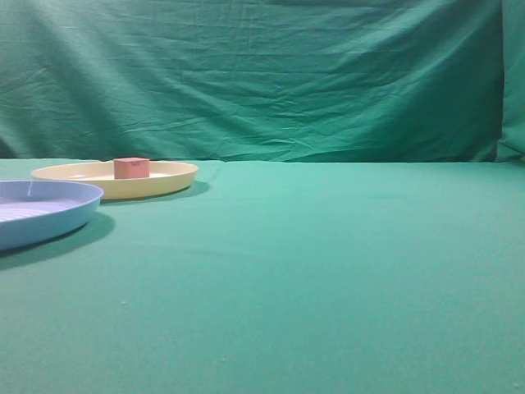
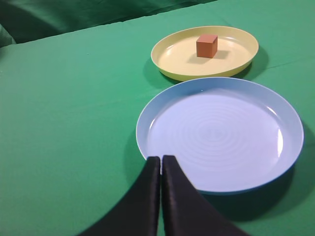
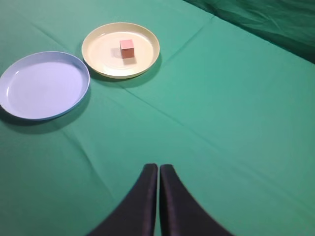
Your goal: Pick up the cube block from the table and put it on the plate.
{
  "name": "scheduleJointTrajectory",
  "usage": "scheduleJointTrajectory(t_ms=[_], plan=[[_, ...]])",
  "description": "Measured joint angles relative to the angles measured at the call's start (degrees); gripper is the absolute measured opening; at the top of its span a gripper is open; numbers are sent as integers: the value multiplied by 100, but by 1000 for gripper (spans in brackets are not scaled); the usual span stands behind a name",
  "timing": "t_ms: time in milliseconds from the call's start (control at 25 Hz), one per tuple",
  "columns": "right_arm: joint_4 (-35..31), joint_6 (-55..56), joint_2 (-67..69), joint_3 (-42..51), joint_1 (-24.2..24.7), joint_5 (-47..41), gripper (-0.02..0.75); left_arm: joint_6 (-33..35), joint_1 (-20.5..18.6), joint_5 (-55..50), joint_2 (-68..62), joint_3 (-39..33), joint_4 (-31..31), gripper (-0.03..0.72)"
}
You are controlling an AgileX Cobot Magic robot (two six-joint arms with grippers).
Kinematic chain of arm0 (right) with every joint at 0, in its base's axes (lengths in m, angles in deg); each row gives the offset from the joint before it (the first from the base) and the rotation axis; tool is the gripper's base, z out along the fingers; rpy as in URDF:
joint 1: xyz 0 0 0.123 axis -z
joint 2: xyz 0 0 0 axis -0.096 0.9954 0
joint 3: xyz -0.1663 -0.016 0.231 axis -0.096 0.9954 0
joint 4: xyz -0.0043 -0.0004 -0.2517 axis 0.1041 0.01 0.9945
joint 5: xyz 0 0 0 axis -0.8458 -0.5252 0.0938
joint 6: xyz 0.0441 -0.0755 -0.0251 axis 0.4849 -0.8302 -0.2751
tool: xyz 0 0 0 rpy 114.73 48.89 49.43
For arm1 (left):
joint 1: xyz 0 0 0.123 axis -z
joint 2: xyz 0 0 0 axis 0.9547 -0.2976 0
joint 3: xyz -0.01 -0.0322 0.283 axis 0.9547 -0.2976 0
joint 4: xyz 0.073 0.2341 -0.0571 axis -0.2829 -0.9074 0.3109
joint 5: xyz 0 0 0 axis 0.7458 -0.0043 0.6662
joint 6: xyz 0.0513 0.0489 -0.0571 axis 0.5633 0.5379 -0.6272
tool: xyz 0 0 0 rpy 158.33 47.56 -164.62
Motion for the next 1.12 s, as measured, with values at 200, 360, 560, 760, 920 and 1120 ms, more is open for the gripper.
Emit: scheduleJointTrajectory(t_ms=[200, 360, 560, 760, 920, 1120], plan=[[664, 751, -784, 423, 0, -26, 0, 0, 0, 0, 0, 0, 0, 0], [1181, 1372, -1658, 1246, 316, 385, 0, 0, 0, 0, 0, 0, 0, 0], [1217, 1437, -2776, 2645, 1273, 1847, 0, 0, 0, 0, 0, 0, 0, 0], [1227, 1437, -3671, 4024, 2135, 2677, 0, 0, 0, 0, 0, 0, 0, 0], [1229, 1437, -4314, 4837, 2509, 2769, 0, 0, 0, 0, 0, 0, 0, 0], [1239, 1437, -4725, 5633, 2573, 2805, 0, 0, 0, 0, 0, 0, 0, 0]])
